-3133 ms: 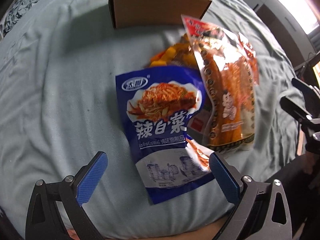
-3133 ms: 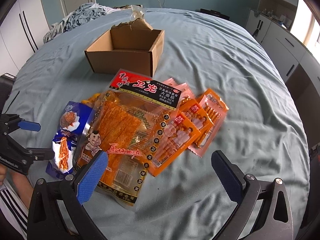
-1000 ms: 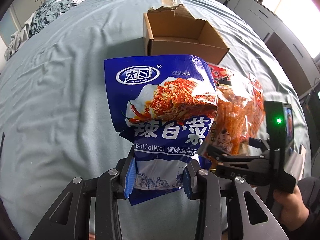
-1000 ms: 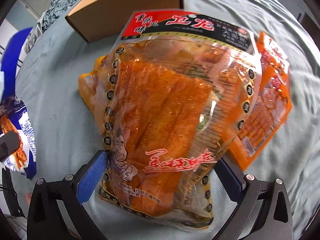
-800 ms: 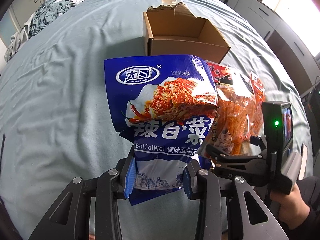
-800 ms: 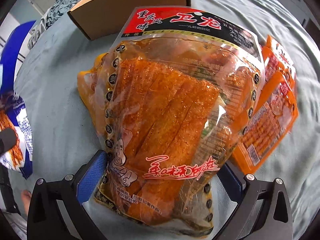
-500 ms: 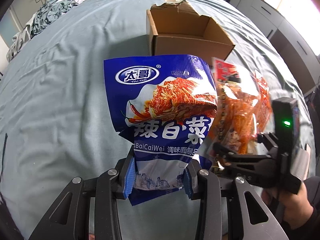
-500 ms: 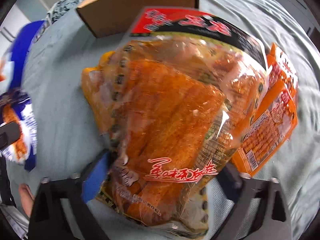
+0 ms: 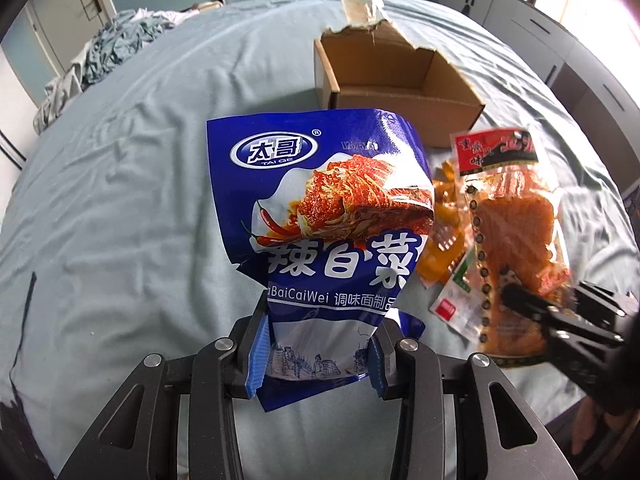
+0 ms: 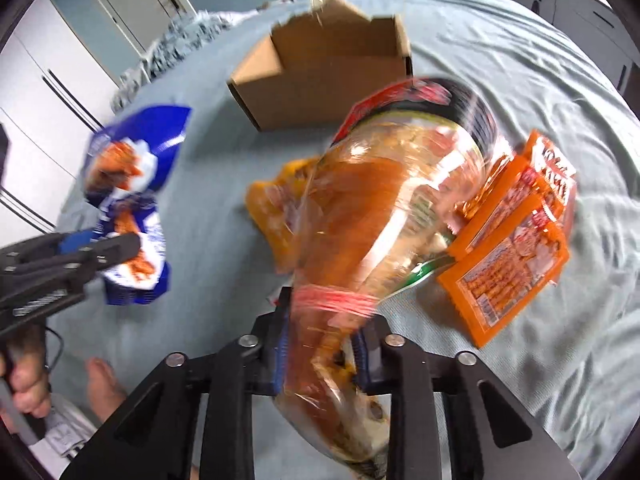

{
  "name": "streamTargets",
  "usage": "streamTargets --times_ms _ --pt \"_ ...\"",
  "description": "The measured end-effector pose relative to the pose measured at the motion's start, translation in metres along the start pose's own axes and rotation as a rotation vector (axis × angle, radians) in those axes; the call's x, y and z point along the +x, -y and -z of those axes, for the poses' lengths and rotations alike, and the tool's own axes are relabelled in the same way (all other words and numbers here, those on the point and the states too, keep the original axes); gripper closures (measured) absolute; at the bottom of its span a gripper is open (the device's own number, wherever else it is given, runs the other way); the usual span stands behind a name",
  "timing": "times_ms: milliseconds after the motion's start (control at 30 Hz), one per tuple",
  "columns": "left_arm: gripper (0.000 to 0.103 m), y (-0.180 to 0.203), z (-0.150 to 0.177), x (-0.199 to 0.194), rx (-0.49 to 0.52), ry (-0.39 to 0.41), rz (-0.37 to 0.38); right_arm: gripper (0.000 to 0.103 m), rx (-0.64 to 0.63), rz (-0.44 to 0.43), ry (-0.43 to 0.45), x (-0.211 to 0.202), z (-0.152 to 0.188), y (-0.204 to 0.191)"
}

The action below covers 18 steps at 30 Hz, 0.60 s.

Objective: Organize snacks
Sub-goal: 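Lower the blue bag into the box with the left gripper while the right gripper lifts the orange bag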

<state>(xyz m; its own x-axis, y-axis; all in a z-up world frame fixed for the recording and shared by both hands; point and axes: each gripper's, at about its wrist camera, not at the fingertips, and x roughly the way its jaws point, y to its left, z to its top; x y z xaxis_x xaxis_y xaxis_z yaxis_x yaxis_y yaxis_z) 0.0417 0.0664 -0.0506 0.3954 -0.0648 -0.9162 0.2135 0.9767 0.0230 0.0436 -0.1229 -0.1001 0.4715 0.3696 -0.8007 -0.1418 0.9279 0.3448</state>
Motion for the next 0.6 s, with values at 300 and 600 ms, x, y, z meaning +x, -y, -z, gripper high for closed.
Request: streamTargets --times_ms 300,600 --pt "0.064 -0.003 -0.005 -0.007 -0.024 0.041 0.005 0.081 0.058 -0.157 0.133 -0.063 0.012 0.03" --pt "0.064 -0.005 -0.016 -0.016 -0.049 0.102 -0.004 0.081 0.179 -0.28 0.293 -0.11 0.03 0.085"
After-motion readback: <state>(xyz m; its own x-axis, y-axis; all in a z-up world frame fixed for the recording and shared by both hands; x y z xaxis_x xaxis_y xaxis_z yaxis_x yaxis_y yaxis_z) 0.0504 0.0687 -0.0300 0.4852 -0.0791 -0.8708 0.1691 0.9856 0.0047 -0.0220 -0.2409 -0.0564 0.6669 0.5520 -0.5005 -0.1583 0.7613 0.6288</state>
